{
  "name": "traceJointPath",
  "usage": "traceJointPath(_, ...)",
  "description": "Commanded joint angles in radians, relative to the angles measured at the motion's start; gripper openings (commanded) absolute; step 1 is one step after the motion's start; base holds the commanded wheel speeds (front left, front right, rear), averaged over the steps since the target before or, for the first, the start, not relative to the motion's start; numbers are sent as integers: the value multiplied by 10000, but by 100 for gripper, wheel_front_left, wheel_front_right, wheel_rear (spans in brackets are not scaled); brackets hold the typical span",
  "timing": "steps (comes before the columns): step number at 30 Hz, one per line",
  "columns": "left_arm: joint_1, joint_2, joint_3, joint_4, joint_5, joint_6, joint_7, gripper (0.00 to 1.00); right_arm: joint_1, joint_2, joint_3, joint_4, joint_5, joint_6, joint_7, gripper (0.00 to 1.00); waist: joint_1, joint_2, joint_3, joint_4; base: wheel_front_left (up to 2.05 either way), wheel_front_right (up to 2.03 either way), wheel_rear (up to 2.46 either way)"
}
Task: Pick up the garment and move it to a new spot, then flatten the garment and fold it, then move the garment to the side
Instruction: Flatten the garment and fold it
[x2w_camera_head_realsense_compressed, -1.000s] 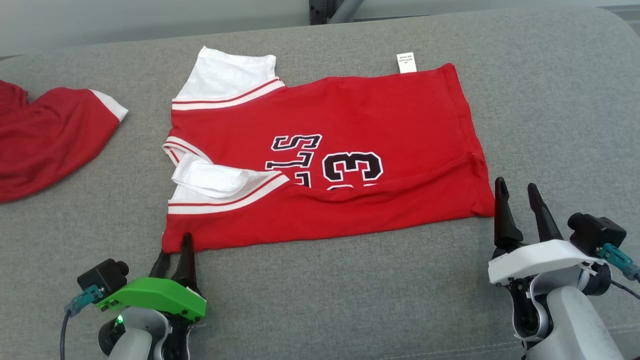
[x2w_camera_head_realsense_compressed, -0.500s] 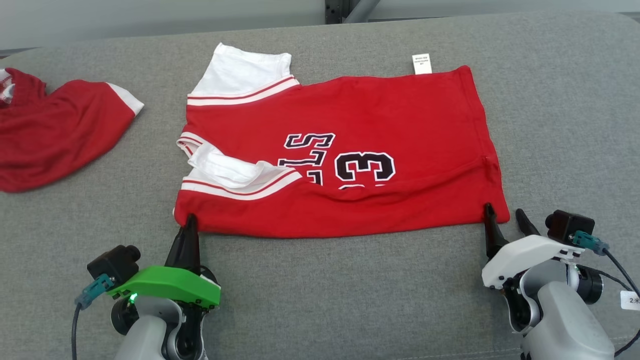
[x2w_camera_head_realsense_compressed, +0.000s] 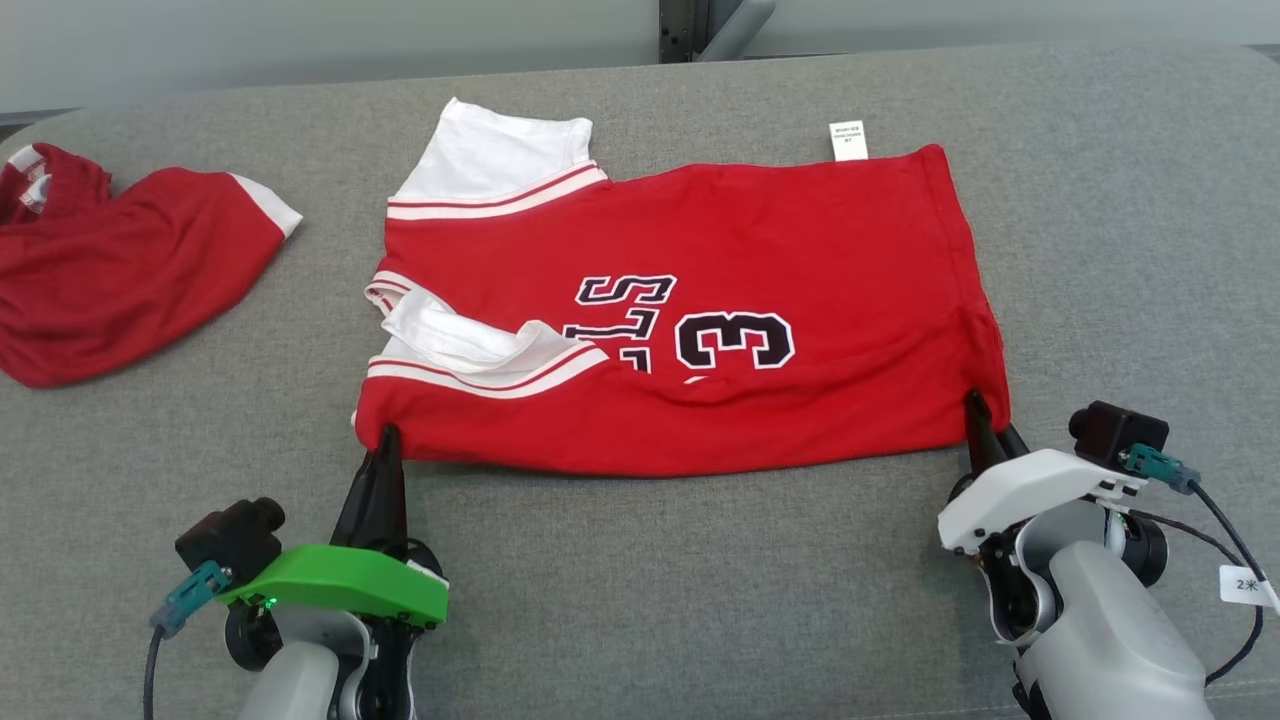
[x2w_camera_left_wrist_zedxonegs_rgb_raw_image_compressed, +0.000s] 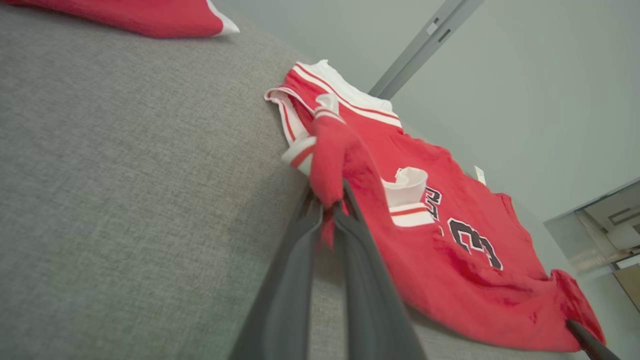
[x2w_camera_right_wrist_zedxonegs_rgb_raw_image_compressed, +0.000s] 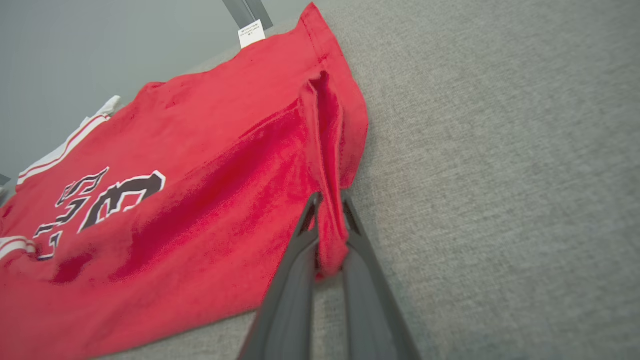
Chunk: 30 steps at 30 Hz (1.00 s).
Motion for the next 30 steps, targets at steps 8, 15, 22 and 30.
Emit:
traceJointPath(8,1296,301,165,-1374,14,224,-93,0,1446,-166,-341,-1944,713,-4,513,0,0,69,-327,-111,0,0,0)
traceJointPath(15,2973,432,75,-2629,-133,760,344,0,3263,-150,-785,-3970,680,-8,1679,0,0,69,-390,-275,0,0,0)
traceJointPath(22,3682,458,-113,-2612,35,1269,623,0,4095,-52,-876,-4733,724,-8,2293,0,0,69,-412,-398,0,0,0)
traceJointPath(30,3517,729,-306,-2519,304,1316,856,49,4234,-41,-878,-4889,608,-5,2152,100,0,69,-464,-466,0,0,0)
